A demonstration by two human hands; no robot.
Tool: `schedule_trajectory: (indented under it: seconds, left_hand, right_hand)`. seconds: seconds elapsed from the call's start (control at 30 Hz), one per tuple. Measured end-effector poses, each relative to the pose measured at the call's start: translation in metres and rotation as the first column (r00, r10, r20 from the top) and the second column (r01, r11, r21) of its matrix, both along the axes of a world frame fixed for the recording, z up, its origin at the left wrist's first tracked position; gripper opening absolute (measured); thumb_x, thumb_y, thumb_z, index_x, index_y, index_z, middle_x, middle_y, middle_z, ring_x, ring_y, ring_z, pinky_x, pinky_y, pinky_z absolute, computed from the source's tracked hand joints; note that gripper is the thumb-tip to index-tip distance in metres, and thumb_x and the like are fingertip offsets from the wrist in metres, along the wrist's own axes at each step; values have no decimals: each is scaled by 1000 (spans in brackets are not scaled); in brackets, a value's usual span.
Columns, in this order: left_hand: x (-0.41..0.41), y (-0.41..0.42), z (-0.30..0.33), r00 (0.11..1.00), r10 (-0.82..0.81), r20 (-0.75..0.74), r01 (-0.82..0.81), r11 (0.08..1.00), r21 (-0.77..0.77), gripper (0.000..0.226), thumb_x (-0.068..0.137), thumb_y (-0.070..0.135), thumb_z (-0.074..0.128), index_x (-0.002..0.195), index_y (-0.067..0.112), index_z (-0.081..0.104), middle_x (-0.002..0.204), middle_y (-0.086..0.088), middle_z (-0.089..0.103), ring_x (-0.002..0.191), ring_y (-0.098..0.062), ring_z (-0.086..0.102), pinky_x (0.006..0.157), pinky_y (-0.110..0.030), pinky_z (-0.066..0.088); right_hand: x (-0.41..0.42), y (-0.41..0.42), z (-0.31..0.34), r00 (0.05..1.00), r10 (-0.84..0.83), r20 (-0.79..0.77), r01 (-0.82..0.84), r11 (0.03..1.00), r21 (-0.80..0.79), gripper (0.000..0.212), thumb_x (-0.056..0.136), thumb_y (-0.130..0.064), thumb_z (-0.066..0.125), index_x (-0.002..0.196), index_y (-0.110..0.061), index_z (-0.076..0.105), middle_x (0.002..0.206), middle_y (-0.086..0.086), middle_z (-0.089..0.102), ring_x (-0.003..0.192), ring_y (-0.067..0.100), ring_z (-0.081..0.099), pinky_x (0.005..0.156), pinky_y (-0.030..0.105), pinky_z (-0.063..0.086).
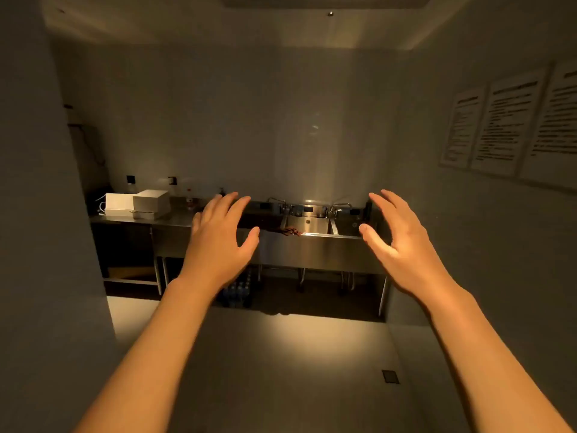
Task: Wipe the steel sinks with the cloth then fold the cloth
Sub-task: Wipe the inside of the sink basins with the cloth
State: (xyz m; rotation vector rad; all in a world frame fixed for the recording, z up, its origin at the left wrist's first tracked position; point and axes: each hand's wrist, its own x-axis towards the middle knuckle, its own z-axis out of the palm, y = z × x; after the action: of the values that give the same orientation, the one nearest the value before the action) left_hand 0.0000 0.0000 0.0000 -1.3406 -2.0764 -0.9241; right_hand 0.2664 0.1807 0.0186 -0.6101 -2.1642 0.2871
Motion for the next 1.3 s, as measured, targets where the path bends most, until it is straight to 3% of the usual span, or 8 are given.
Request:
schedule_trajectory:
  seconds: [0.2,0.4,0.5,0.8,0.97,1.13,1.3]
  left_hand:
    - [-103,50,7,1000,0,6,0,1000,-12,60,101,45,53,157,26,39,164,-2,35,154,-24,24,122,-61,27]
    - [-187,98,8,998,-60,9,60,998,35,60,102,42,55,157,24,39,165,-4,35,154,-25,23,125,-54,23]
    - [-216,123,3,996,-90,27,90,996,19,60,102,44,54,157,26,38,164,-3,35,154,-23,26,124,-57,27]
    - [-277,221,-20,991,-126,44,125,992,17,59,98,53,44,152,29,41,158,-1,40,149,-26,31,120,-55,34]
    - [-303,292,-34,991,-132,36,132,991,18,61,98,51,46,153,25,43,157,-3,43,147,-22,32,120,-45,29]
    - [-328,380,-39,993,-102,59,102,995,7,55,102,41,55,152,21,45,159,-5,42,150,-27,33,122,-53,31]
    - [-337,463,-43,991,-102,91,99,994,40,56,103,38,56,155,21,42,162,-3,39,151,-21,25,122,-36,20]
  right_hand:
    - [-101,53,8,1000,-12,7,12,1000,15,64,97,-60,41,155,-35,33,164,-10,25,151,13,25,120,53,31]
    - [-184,100,7,1000,-19,-9,19,999,29,66,93,-66,39,153,-41,31,163,-10,26,150,14,26,120,52,31]
    - [-211,123,2,999,-48,10,48,999,23,65,94,-66,38,154,-43,28,164,-12,23,151,13,25,120,52,31]
    - [-263,207,-13,996,-87,25,87,996,-10,62,98,-61,44,155,-41,29,165,-12,20,152,13,22,121,52,29]
    - [-294,277,-26,995,-96,19,97,992,-76,60,101,-50,50,156,-40,29,166,-11,19,153,16,20,122,51,28]
    - [-320,364,-41,996,-84,-17,80,985,-151,58,102,-42,52,156,-35,31,167,-5,21,154,18,20,123,52,25]
    - [-338,460,-40,996,-78,-44,68,979,-191,59,102,-40,52,157,-31,32,167,-4,21,154,20,19,123,57,23]
